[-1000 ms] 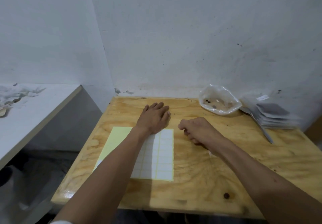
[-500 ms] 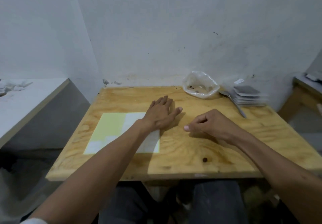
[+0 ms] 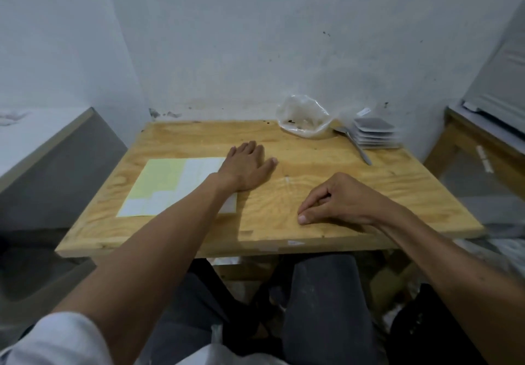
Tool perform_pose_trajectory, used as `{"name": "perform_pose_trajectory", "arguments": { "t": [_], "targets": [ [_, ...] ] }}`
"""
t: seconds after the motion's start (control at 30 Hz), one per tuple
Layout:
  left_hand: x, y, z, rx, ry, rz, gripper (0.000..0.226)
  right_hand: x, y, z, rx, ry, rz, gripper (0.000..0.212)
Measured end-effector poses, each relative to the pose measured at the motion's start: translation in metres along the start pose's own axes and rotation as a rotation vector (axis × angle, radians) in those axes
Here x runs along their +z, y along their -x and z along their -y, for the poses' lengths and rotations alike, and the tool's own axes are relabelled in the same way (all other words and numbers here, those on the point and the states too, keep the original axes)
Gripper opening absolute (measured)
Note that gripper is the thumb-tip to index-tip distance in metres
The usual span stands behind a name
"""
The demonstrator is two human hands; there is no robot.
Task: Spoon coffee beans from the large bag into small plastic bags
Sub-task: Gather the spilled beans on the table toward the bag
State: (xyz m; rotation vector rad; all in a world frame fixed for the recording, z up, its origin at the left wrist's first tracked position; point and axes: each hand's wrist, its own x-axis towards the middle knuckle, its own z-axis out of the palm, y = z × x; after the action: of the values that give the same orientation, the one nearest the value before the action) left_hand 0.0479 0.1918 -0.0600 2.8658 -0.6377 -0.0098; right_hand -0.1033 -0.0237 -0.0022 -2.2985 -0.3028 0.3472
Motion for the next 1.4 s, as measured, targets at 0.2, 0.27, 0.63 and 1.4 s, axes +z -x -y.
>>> {"name": "perform_pose_trajectory", "arguments": {
  "t": [0.2, 0.27, 0.63, 1.4],
  "targets": [
    [-0.003, 0.002, -0.004, 0.001, -0.012, -0.002, 0.069, -0.013, -0.034, -0.001, 0.246, -0.781, -0.055, 0.02],
    [-0.005, 0.002, -0.005, -0.003, -0.011, 0.002, 0.07, -0.018, -0.052, -0.001, 0.319, -1.065, -0.079, 0.016],
    [-0.031, -0.063, -0.023, -0.13, 0.226, -0.19, 0.076, -0.056, -0.116, -0.022, 0.502, -0.733, -0.468, 0.036],
    [-0.101, -0.095, 0.072, -0.444, 0.794, -0.452, 0.029, -0.072, -0.212, -0.048, 0.221, 0.165, -0.642, 0.023]
  ]
}}
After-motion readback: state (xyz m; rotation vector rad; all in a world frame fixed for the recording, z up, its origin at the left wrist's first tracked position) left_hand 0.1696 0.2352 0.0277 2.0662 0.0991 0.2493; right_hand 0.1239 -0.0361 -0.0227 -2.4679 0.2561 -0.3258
